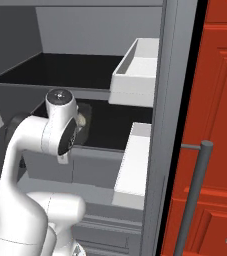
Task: Place two dumplings into each of the tupperware containers and then place the containers in the fridge.
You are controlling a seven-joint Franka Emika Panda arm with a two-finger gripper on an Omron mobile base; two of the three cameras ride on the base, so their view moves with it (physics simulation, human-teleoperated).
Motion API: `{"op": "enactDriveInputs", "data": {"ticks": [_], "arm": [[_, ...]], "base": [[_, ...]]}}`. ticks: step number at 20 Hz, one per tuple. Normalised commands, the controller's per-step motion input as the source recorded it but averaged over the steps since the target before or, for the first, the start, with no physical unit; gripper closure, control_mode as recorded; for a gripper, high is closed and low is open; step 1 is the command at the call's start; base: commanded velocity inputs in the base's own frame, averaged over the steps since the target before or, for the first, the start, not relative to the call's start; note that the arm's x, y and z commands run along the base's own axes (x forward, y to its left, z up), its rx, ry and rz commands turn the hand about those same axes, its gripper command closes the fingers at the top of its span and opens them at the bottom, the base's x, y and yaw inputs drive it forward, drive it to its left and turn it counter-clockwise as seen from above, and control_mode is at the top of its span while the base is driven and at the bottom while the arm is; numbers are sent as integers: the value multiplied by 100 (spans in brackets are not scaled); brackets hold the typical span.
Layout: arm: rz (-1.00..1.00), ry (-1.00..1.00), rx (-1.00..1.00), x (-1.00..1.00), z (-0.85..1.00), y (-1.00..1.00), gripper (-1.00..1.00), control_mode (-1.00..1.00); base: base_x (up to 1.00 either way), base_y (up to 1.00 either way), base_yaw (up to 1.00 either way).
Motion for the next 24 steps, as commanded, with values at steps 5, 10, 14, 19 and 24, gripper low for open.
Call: {"op": "enactDriveInputs", "data": {"ticks": [5,10,14,19,24], "arm": [[0,0,0,38,-16,22,100,-100],[0,-6,0,10,-50,5,100,-100],[0,-11,0,19,-31,0,100,-100],[0,-7,2,52,-1,0,100,-100],[0,0,0,56,0,0,100,-100]], "base": [[0,0,0],[0,0,0],[0,0,0],[0,0,0],[0,0,0]]}}
